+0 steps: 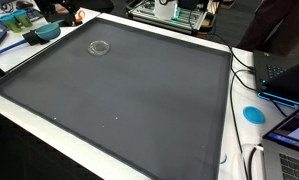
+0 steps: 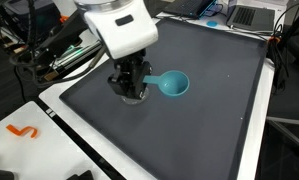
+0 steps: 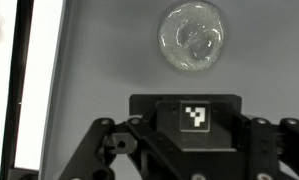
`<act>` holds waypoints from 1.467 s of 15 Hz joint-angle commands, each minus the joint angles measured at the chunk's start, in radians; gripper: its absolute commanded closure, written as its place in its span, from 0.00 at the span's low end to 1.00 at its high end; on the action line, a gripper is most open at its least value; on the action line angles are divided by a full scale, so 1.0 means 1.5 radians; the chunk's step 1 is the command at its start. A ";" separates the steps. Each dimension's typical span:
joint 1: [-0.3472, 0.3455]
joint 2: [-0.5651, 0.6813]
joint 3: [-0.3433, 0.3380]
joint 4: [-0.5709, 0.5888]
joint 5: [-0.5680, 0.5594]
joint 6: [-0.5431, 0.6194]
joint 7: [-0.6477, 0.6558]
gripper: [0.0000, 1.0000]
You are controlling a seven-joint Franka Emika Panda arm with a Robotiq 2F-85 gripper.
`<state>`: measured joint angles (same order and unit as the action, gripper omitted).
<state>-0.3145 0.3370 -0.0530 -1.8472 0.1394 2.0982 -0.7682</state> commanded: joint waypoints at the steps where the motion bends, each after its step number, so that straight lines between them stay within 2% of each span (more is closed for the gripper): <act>1: -0.038 0.006 -0.007 0.008 0.080 -0.044 -0.086 0.72; 11: -0.102 0.025 -0.042 0.001 0.226 -0.126 -0.281 0.72; 19: -0.130 0.044 -0.065 -0.003 0.271 -0.170 -0.386 0.72; 22: -0.136 0.048 -0.067 -0.009 0.272 -0.171 -0.455 0.72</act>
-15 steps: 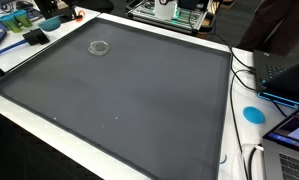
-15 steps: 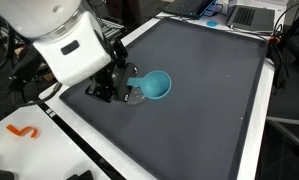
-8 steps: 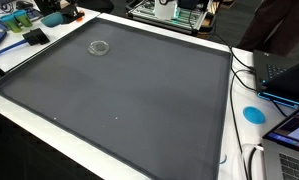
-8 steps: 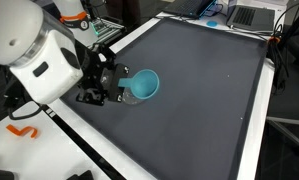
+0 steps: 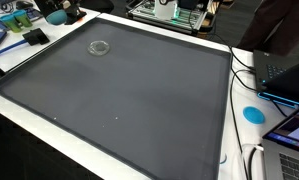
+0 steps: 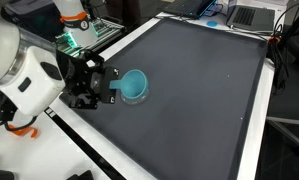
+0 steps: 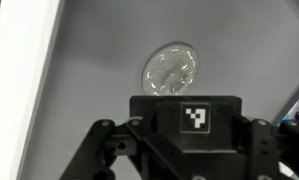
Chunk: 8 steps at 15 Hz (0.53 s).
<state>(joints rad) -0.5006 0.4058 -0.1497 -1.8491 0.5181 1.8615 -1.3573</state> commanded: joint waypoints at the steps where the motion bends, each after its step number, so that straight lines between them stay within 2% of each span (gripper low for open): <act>1: -0.012 0.003 -0.004 -0.010 0.020 -0.013 -0.073 0.72; 8: -0.011 -0.008 -0.013 -0.046 0.020 -0.001 -0.132 0.72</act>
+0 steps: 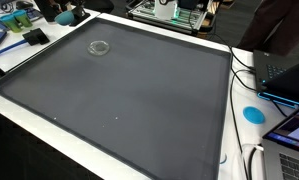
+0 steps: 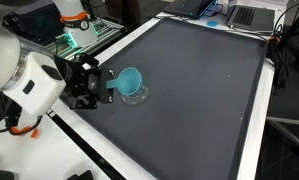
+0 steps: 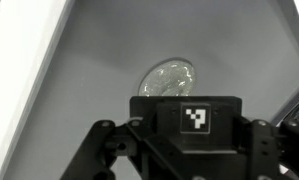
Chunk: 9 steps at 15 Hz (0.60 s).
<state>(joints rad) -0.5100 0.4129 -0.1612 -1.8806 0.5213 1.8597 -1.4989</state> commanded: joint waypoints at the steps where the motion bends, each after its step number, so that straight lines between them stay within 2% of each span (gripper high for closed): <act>1: -0.005 -0.014 -0.006 -0.030 0.019 0.001 -0.043 0.72; 9: 0.001 -0.031 -0.009 -0.072 0.029 0.025 -0.073 0.72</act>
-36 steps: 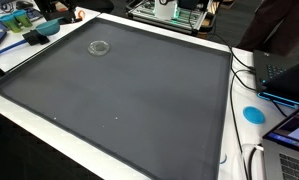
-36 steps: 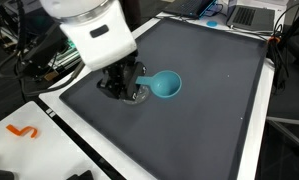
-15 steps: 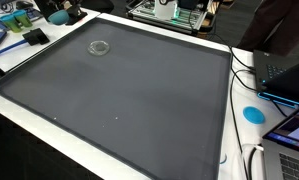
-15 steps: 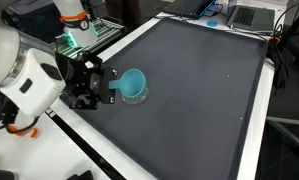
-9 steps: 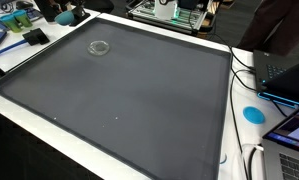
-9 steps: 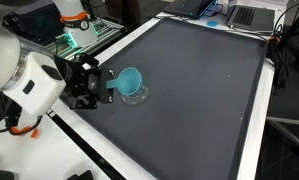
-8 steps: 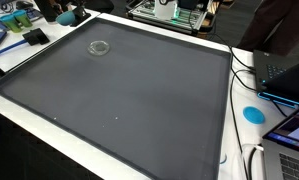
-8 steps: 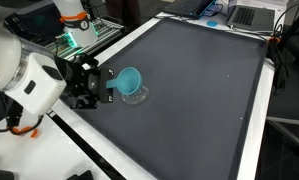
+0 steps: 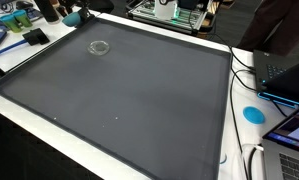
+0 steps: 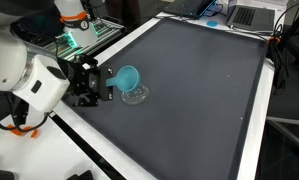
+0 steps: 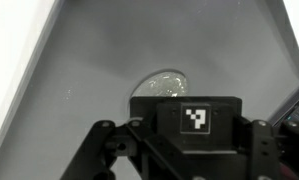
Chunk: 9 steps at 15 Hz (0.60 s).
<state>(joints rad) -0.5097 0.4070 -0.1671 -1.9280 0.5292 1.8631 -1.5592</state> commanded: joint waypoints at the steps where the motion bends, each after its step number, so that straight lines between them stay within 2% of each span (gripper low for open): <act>1: 0.002 -0.031 -0.005 -0.047 0.025 0.026 -0.039 0.72; 9: 0.016 -0.064 -0.008 -0.100 0.057 0.059 -0.079 0.72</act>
<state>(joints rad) -0.5029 0.3561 -0.1671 -2.0162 0.5783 1.9116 -1.6324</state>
